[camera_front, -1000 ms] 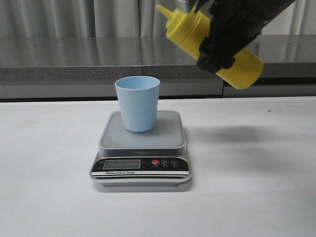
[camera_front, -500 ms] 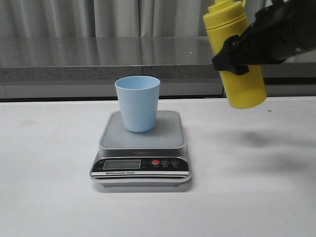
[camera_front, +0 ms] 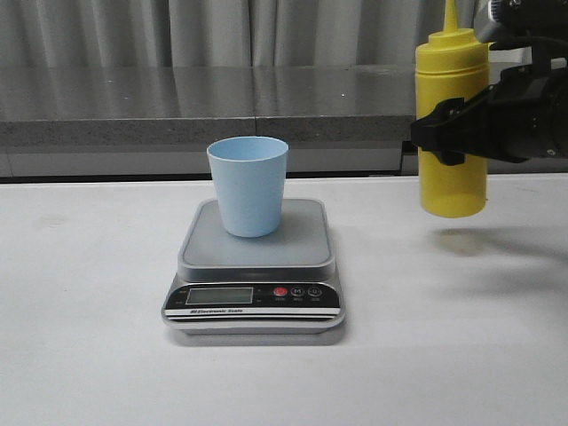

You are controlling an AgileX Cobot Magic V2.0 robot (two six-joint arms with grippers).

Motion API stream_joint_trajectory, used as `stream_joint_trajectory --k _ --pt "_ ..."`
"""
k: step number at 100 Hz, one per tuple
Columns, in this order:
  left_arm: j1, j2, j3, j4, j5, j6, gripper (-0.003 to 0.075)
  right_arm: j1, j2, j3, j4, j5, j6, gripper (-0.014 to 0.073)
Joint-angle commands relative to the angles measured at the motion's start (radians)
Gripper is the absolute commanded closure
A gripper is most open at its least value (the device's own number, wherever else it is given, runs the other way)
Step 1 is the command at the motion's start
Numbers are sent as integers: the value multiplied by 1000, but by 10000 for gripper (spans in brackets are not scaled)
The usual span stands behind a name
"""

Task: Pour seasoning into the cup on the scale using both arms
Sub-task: 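Turn the bottle upright and lower it back to its spot on the table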

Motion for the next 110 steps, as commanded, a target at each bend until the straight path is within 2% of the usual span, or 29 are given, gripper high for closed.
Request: stream_joint_trajectory --k 1,31,60,70,77,84,96,106,110 --pt "3 8 -28 0 -82 -9 741 -6 -12 -19 6 -127 14 652" --pt "3 8 -28 0 -82 -9 741 -6 82 -19 -26 -257 30 652" --pt "3 8 -28 0 -82 -9 741 -6 138 -19 -26 -291 61 652" --pt "3 8 -28 0 -82 -9 741 -6 141 -19 -26 -289 63 623" --pt "3 8 -28 0 -82 -9 741 -6 141 -19 -26 -289 63 557" --pt "3 8 -28 0 -82 -9 741 -6 141 -19 -26 -289 63 438" --pt "3 8 -28 0 -82 -9 741 -6 141 -19 -26 -289 63 147" --pt "3 8 -28 0 -82 -9 741 -6 137 -18 -26 -289 63 -57" --pt "3 8 -28 0 -82 -9 741 -6 135 -18 -26 -289 63 -64"
